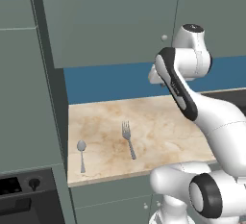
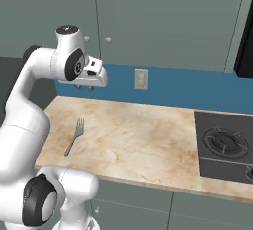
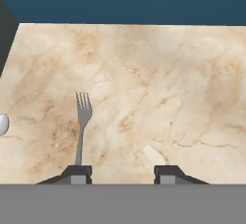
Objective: Take the fork and place it on the left side of the plate. Then take the spoon and place it on the right side of the plate. Make sure they're directly next to the plate.
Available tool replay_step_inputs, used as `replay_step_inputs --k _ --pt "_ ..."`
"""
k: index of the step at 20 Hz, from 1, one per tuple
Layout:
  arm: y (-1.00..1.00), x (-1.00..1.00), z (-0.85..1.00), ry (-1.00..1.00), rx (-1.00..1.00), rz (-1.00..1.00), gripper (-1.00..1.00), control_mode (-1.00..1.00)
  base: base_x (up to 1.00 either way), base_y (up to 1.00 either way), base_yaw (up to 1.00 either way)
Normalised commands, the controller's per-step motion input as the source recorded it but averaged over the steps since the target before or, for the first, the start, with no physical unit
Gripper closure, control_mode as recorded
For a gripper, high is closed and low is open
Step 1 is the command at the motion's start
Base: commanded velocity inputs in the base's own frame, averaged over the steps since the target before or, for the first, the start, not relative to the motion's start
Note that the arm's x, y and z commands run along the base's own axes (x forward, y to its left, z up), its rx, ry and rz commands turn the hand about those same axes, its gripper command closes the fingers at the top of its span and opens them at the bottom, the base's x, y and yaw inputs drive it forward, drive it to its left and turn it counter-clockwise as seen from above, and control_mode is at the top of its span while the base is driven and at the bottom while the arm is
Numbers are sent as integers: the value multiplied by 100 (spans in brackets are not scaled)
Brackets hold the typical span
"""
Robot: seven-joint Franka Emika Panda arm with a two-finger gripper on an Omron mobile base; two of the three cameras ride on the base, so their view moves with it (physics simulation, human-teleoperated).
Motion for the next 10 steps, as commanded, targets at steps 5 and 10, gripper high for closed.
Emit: replay_step_inputs --k 5,10 --pt "1 -26 -1 0 0 1 -100 -100 0 0 0" --pt "21 -62 -20 0 0 4 -100 -100 0 0 0"
